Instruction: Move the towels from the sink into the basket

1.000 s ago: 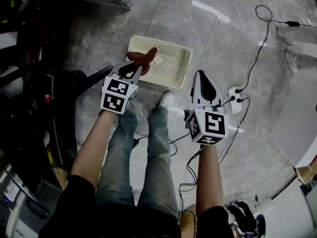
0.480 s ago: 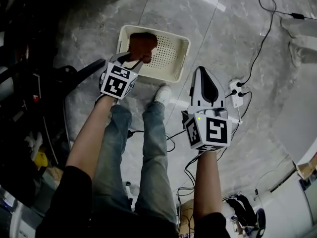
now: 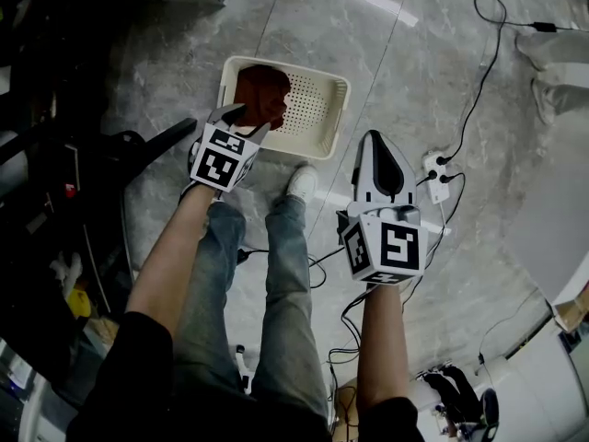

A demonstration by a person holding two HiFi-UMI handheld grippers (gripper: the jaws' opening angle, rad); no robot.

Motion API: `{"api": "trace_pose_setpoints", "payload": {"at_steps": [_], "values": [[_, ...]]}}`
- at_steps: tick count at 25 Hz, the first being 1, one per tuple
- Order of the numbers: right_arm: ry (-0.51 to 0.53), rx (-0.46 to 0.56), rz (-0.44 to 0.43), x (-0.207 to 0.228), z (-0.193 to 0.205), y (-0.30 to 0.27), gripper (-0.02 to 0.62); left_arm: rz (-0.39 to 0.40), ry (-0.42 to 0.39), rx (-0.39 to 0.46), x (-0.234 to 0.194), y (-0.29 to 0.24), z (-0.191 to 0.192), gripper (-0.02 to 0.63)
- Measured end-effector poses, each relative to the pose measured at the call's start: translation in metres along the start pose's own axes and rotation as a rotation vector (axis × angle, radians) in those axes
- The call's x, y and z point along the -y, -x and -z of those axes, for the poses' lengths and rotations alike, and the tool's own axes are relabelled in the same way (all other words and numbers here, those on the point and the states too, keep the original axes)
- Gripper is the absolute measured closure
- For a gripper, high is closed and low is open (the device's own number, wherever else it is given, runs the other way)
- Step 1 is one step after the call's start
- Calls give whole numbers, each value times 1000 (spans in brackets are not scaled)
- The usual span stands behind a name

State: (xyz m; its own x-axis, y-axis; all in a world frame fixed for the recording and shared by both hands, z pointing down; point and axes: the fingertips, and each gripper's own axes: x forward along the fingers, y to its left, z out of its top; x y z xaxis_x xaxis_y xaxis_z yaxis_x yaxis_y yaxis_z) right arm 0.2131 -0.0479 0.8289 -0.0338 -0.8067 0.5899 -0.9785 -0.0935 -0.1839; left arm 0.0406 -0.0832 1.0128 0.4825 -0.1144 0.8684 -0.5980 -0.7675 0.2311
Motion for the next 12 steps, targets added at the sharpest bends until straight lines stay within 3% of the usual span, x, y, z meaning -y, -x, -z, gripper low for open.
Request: {"api": "trace_pose_setpoints", "payload": {"at_steps": [5, 9, 12], "values": [[-1, 18, -10, -9, -23, 12, 580, -15, 6, 40, 8, 26, -16, 425], [-32, 41, 7, -15, -40, 24, 580, -38, 14, 75, 17, 52, -27, 541], [-41, 49, 2, -22, -50, 35, 580, -57, 19, 99, 24, 70, -33, 566]]}}
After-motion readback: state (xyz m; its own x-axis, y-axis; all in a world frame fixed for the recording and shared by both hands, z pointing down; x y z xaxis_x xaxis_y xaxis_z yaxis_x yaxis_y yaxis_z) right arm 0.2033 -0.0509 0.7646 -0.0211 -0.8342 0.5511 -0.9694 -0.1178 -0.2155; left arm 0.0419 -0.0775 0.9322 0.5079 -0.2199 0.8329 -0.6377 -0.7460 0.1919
